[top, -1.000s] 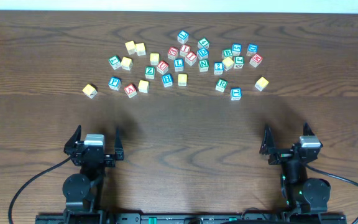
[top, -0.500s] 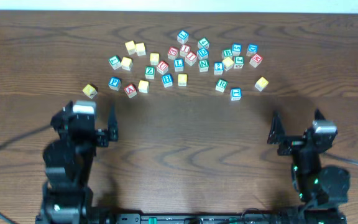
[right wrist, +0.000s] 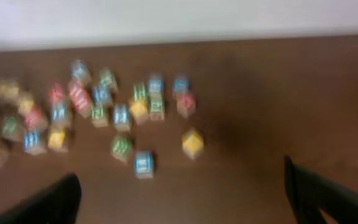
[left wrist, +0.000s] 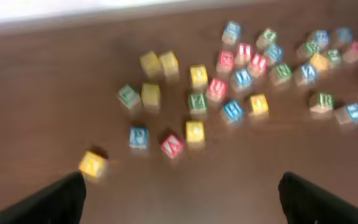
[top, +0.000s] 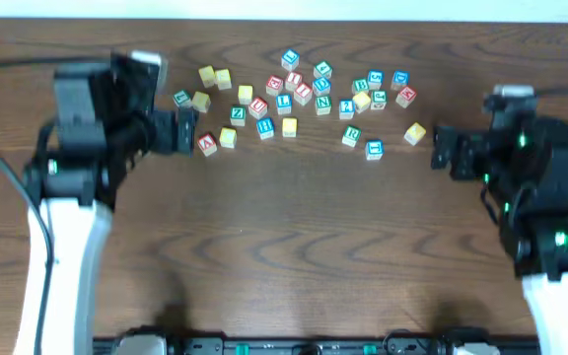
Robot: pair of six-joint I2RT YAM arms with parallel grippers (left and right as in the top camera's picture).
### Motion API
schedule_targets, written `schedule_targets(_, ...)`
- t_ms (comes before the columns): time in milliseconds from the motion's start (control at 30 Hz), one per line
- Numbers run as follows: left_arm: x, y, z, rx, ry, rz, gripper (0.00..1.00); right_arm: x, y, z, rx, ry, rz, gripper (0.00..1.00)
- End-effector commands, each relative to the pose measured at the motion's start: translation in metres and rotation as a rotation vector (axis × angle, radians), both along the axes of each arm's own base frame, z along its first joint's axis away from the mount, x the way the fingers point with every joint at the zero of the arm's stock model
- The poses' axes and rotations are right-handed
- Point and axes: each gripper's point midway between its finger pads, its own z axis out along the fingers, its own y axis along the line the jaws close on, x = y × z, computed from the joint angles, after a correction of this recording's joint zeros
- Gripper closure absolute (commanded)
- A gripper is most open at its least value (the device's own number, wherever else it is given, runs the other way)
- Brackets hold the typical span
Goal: Spell out CORL
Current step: 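Move the left gripper over the yellow C block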
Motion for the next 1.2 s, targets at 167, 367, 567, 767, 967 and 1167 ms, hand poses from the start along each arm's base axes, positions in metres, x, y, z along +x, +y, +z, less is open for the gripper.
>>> schedule_targets(167,0.044,-0.014,-0.048,-0.019,0.356,-0.043,0.03,0.047,0.019,-0.020,0.029,0.196,0.075,0.01)
schedule_targets(367,0.053,-0.019,-0.095,-0.063,0.500,0.018,0.03,0.065,0.021,-0.030,0.034,0.197,0.080,0.01)
schedule_targets(567,0.061,-0.030,-0.118,-0.129,0.553,0.040,0.02,0.064,0.029,-0.034,0.060,0.213,0.115,0.01)
schedule_targets(767,0.074,-0.028,-0.157,-0.022,0.596,0.128,0.15,0.058,0.028,-0.040,0.060,0.247,0.114,0.05)
schedule_targets(967,0.073,-0.054,-0.198,0.058,0.663,0.078,0.15,0.056,0.028,-0.041,0.061,0.256,0.114,0.05)
schedule_targets(1167,0.079,-0.068,-0.206,0.083,0.636,0.060,0.15,0.056,0.028,-0.041,0.061,0.256,0.114,0.01)
